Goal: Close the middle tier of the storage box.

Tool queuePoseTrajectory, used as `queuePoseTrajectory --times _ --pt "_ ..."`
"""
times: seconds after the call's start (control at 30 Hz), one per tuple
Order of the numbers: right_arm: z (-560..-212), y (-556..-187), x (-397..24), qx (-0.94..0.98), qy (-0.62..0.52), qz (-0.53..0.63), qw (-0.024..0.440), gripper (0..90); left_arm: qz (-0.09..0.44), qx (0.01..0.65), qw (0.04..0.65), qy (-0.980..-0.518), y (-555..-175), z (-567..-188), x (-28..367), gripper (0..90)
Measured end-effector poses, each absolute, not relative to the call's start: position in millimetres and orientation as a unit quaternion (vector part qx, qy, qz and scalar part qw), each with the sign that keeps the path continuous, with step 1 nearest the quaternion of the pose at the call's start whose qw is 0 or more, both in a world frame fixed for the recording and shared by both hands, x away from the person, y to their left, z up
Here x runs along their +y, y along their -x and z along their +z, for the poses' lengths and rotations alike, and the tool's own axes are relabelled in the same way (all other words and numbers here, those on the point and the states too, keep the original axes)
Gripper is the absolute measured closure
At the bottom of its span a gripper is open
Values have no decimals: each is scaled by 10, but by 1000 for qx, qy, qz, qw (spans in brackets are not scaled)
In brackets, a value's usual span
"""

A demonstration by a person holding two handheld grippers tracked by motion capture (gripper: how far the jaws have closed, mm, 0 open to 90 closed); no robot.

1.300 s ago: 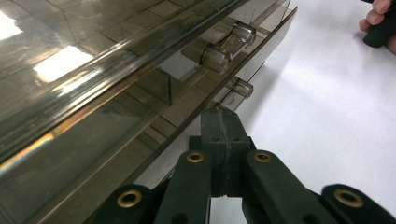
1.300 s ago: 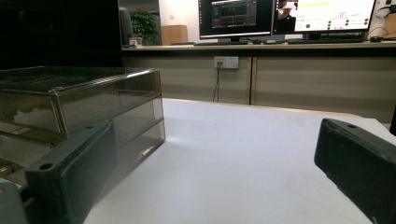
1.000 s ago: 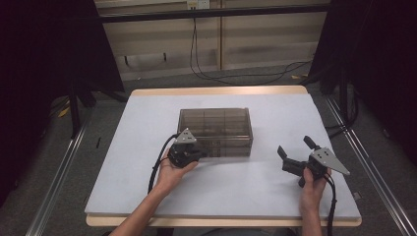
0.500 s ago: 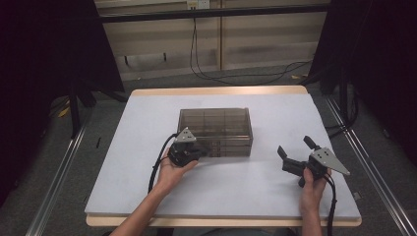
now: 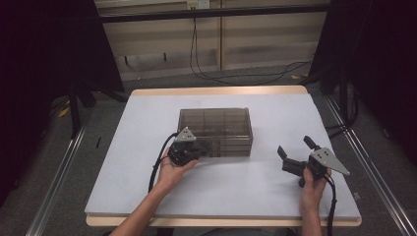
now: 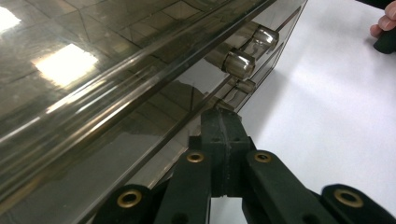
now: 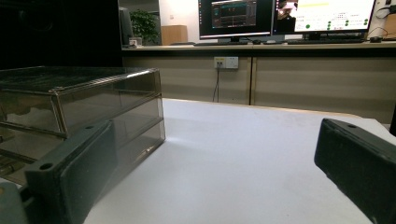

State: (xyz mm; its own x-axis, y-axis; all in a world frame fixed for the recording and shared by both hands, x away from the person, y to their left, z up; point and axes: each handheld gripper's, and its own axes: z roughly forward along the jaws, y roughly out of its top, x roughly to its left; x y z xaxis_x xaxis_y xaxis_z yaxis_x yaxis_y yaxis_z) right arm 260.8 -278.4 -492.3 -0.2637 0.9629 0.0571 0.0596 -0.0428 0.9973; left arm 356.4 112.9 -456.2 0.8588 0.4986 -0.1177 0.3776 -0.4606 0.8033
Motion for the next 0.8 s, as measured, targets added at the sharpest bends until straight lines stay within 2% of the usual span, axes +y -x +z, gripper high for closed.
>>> queuePoseTrajectory --times 0.33,0.57,0.63,0.7,0.8 --pt "-4923 -2609 -2784 562 -454 561 403 0 67 256 447 -854 -3564 -4567 1134 899" --pt "-4923 -2610 -2785 562 -454 561 403 0 60 247 445 -859 -3499 -4544 1164 866" --pt "-4923 -2610 -2785 562 -454 561 403 0 55 244 445 -860 -3485 -4527 1198 841" --pt "-4923 -2608 -2785 563 -454 561 404 0 52 244 446 -859 -3480 -4524 1209 751" --pt "-4923 -2608 -2784 562 -455 561 404 0 55 238 443 -863 -3449 -4513 1263 719"
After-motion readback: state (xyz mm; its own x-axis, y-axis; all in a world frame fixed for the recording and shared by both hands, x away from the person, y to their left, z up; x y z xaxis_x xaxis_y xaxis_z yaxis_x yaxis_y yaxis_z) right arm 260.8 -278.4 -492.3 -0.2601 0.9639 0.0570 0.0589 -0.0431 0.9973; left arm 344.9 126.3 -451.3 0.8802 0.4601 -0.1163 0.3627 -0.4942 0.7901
